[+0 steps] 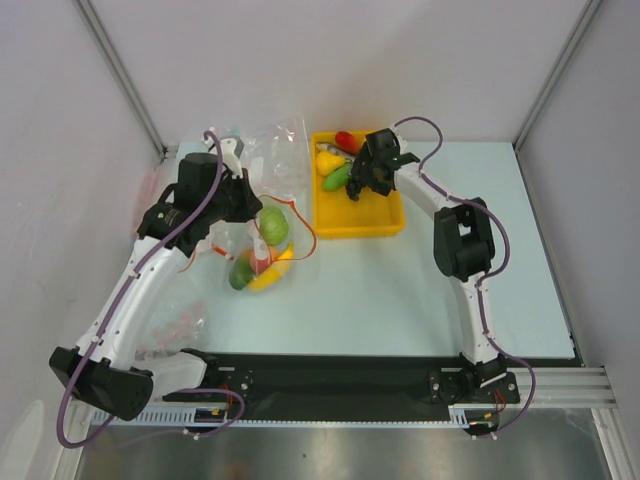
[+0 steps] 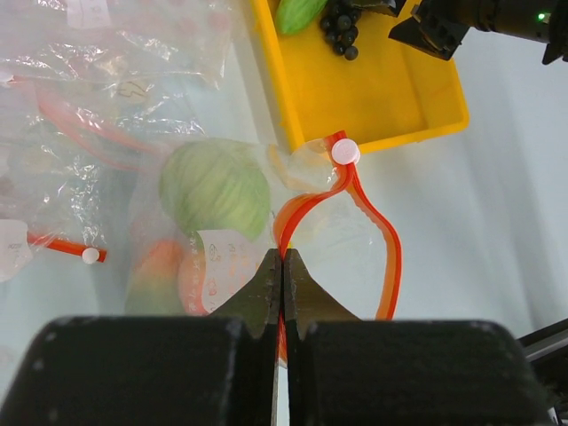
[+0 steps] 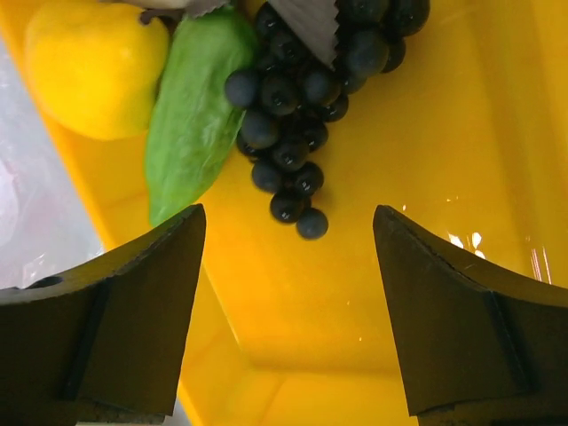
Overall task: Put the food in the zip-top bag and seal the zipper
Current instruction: Pick up the fake fruit from the bin.
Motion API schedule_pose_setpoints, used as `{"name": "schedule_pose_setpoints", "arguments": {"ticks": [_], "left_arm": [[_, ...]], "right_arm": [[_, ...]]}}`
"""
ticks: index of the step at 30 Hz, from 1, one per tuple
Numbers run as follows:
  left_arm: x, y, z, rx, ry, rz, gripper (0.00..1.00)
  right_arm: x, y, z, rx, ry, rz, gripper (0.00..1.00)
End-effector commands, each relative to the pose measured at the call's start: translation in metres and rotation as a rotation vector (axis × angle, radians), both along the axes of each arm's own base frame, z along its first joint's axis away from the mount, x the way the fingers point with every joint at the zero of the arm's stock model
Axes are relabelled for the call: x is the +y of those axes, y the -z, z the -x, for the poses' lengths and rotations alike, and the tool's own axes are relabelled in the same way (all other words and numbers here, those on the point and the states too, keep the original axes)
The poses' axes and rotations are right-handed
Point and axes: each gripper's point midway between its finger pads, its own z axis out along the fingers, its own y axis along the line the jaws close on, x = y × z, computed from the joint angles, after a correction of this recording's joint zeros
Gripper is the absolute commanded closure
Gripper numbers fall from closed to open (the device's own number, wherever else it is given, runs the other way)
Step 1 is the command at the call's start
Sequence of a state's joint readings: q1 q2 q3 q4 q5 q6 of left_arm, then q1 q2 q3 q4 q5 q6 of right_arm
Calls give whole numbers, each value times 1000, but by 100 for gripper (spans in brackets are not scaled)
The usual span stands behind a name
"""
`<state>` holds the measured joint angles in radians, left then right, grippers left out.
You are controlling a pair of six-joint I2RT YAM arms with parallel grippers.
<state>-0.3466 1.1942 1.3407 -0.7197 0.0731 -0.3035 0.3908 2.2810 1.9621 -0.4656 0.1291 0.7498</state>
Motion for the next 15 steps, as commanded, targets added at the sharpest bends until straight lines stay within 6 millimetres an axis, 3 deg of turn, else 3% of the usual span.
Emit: {"name": "schedule_pose_setpoints", "arguments": {"ticks": [1, 2, 7, 11, 12, 13, 15], "left_arm": [[-1, -20, -14, -90, 2, -2, 100], [0, -19, -15, -86, 1, -6, 100], [3, -20, -20, -92, -10, -32, 100], [7, -20, -20, -93, -22, -52, 99], [7, -19, -20, -93, -18, -53, 100], [7, -19, -19, -93, -20, -53, 100], [7, -16, -18, -88, -17, -55, 100]], "right_arm": [[3, -5, -16, -11, 22, -42, 20], [4, 10, -16, 19, 15, -38, 22], [10, 22, -25, 35, -3, -28, 24], [15, 26, -28, 29, -20, -30, 38], [16, 26, -28, 26, -26, -31, 42], [18, 26, -28, 27, -33, -35, 57], [18, 24, -28, 24, -40, -41, 76]]}}
